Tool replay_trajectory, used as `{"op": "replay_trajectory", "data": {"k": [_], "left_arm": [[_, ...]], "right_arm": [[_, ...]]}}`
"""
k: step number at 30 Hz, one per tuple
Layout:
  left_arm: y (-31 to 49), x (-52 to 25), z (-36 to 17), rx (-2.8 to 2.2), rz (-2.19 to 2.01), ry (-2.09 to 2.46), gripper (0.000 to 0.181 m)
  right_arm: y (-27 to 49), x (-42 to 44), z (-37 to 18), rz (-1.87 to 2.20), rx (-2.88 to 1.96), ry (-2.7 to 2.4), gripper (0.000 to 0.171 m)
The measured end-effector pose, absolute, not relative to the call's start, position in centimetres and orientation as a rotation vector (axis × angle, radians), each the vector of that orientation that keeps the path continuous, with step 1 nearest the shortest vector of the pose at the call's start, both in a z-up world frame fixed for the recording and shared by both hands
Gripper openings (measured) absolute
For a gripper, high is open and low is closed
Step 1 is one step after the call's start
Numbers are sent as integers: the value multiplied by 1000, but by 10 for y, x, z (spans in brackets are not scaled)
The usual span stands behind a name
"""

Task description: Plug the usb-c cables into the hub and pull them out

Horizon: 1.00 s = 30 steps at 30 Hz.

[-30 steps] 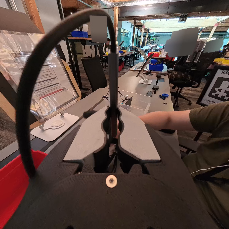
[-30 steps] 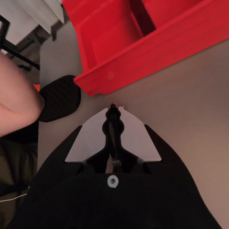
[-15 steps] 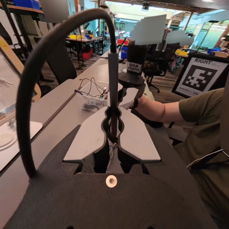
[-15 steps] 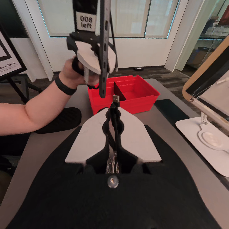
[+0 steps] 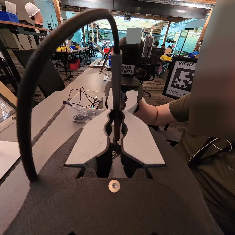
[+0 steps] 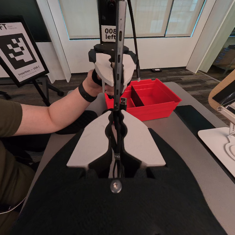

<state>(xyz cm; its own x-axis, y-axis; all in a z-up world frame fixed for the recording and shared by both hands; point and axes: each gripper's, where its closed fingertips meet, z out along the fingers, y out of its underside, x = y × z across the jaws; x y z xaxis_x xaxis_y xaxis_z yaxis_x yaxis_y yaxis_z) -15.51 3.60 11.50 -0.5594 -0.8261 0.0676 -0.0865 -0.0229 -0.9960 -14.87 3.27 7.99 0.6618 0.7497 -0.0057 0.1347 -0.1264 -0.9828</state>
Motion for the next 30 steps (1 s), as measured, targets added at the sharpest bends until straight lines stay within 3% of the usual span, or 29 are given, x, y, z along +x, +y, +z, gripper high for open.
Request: {"op": "replay_trajectory", "data": {"k": [21,30], "left_arm": [[41,-128,124,-1104,-1731,1445,9],[40,-129,104,-1221,-1619,1568,10]], "right_arm": [[43,-139,85,876,-1565,-541,8],[44,-134,87,899,-1551,-519,9]]}}
